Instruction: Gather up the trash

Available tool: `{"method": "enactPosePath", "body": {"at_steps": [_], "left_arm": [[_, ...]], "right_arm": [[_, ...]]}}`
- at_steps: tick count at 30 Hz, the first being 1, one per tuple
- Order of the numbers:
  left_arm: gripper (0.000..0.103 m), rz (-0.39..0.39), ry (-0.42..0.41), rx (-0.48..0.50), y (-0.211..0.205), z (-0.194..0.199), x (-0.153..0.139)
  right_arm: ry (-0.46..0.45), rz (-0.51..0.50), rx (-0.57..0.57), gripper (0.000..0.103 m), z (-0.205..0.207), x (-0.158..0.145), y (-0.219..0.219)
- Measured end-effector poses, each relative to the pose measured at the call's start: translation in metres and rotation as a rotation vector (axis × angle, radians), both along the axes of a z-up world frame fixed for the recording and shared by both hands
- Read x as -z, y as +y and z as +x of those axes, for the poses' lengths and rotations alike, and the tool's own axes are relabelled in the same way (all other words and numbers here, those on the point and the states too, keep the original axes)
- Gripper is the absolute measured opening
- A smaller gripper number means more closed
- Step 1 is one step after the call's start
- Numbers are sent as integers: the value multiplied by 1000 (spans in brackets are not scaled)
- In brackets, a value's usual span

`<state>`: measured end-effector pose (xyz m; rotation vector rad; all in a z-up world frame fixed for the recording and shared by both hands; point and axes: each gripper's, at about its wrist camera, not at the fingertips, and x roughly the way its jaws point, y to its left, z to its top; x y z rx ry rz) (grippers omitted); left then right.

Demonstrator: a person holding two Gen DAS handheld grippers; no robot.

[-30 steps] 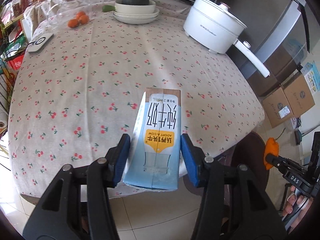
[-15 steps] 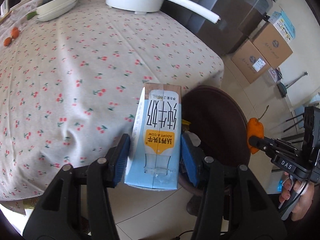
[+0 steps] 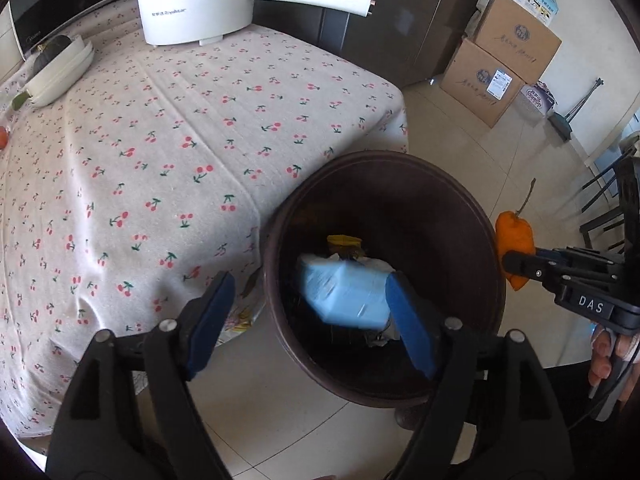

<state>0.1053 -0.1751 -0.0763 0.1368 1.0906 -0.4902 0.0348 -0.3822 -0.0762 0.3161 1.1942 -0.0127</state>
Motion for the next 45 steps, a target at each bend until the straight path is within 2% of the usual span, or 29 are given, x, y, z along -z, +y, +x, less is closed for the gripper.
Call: {"method": "enactPosePath", "body": {"at_steps": [13, 14, 15, 17, 25, 29, 32, 33, 37, 45], "left_arm": [[83, -10, 15, -99, 46, 0, -3], [83, -9, 19, -110, 52, -1, -3], [84, -8, 23, -120, 57, -1, -3], [85, -3, 32, -137, 67, -3, -3], [97, 46, -3, -244, 108, -16, -9], [100, 78, -22, -287, 122, -23, -10], [101, 86, -44, -315, 132, -31, -14], [102, 84, -51, -325, 136, -34, -15], [102, 61, -78, -356, 147, -49, -24], [102, 7, -160, -464, 171, -72, -45]], "right_arm": [[1, -24, -46, 22, 11, -3, 27], [2, -32, -49, 34, 13, -4, 30], [4, -43, -52, 60, 14, -5, 33], [-7, -69, -42, 81, 14, -8, 39], [-31, -111, -74, 83, 19, -15, 62], [-33, -130, -80, 90, 15, -16, 73], [-50, -162, -88, 99, 9, -20, 83], [-62, -179, -90, 102, 6, -22, 86], [-136, -258, -113, 103, -8, -37, 101], [-293, -330, -73, 103, -40, -70, 118]]}}
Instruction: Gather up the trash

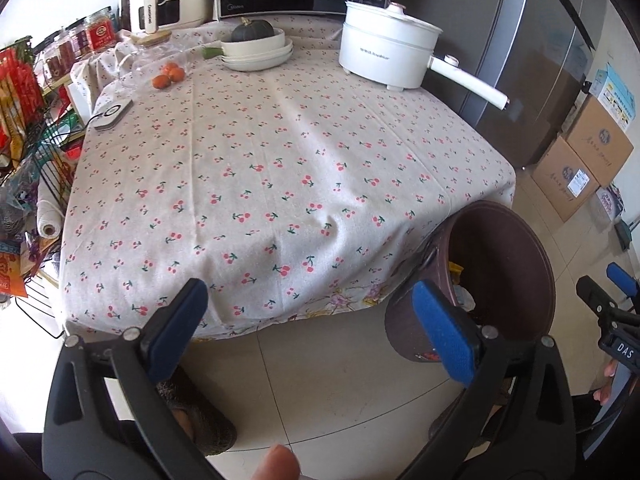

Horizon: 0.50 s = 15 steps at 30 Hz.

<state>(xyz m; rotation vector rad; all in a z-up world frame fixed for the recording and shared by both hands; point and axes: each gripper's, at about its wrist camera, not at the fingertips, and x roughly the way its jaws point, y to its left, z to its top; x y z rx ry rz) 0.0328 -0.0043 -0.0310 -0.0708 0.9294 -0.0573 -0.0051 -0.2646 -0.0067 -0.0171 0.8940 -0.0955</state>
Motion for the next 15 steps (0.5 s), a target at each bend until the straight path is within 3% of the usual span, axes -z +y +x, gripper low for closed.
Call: {"method": "enactPosePath", "body": {"at_steps": [5, 9, 15], "left_arm": [[102, -12, -97, -75, 9, -13, -17], [102, -8, -150, -80, 5, -17, -25], [102, 10, -164, -53, -3, -19, -26]], "right_arm": [[-104, -42, -1, 103, -15, -18, 9], [-164, -68, -10, 103, -18, -28, 15], [-171, -69, -11, 103, -17, -29, 16]]}}
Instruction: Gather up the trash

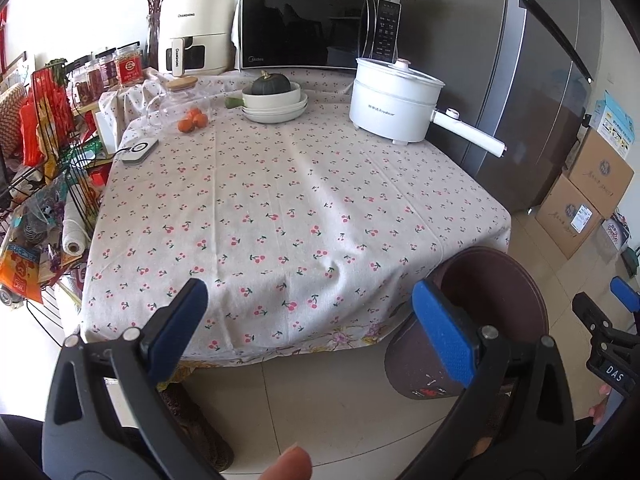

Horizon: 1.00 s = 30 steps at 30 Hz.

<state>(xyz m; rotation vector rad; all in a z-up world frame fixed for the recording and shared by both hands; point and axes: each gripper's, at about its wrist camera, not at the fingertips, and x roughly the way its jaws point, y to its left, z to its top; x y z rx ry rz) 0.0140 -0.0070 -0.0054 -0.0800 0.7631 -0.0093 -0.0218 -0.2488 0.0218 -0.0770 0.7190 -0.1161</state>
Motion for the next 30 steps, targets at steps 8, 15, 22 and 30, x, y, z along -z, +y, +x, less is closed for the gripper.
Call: {"method": "enactPosePath", "body": {"at_steps": [8, 15, 22, 30], "left_arm": [[102, 17, 0, 25, -11, -3, 0], [102, 24, -10, 28, -13, -6, -2], [102, 26, -13, 31, -15, -7, -2], [102, 29, -19, 34, -17, -8, -4]], "right_arm": [[-6, 17, 8, 103, -2, 1, -5], [-6, 16, 2, 103, -2, 1, -5], [-9, 17, 3, 103, -2, 0, -4], [-10, 16, 1, 103, -2, 1, -4]]}}
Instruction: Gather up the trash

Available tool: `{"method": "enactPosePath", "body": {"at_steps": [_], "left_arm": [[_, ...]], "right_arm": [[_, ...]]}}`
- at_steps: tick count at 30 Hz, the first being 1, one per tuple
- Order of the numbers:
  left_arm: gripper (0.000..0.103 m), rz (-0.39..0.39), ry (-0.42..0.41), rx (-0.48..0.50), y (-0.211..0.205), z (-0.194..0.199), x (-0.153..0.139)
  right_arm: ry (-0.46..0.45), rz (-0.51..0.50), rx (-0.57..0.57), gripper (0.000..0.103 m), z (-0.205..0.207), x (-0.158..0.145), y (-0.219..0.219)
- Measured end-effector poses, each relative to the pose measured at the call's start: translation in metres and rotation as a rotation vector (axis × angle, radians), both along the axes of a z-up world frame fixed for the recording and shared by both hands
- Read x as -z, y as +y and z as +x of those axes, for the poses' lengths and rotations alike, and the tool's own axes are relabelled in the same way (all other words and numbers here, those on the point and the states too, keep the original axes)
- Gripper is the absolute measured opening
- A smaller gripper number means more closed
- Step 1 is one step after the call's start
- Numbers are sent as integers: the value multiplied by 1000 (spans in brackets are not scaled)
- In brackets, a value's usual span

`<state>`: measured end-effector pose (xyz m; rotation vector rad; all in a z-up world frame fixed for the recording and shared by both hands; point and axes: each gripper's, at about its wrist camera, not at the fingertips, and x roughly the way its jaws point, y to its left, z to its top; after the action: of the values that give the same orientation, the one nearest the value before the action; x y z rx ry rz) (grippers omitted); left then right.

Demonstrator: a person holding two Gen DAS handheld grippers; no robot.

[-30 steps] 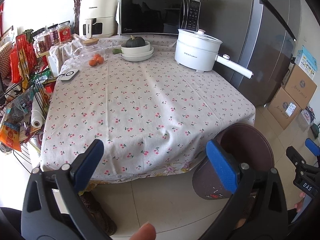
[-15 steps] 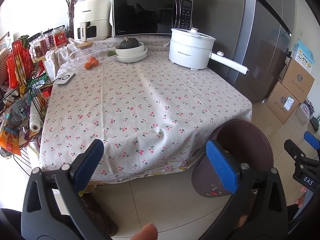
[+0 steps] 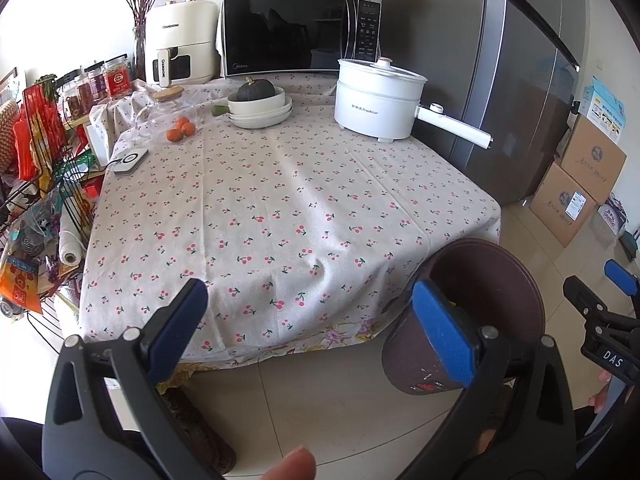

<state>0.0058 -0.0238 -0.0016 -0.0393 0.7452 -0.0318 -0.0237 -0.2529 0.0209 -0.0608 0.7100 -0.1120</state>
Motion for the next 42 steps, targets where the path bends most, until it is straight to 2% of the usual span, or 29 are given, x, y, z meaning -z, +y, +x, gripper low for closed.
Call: {"method": "enactPosePath", "body": {"at_steps": [42], "left_arm": [[102, 0, 9, 31, -10, -6, 3]], "right_arm": [[-47, 20, 42, 103, -5, -7, -11]]}}
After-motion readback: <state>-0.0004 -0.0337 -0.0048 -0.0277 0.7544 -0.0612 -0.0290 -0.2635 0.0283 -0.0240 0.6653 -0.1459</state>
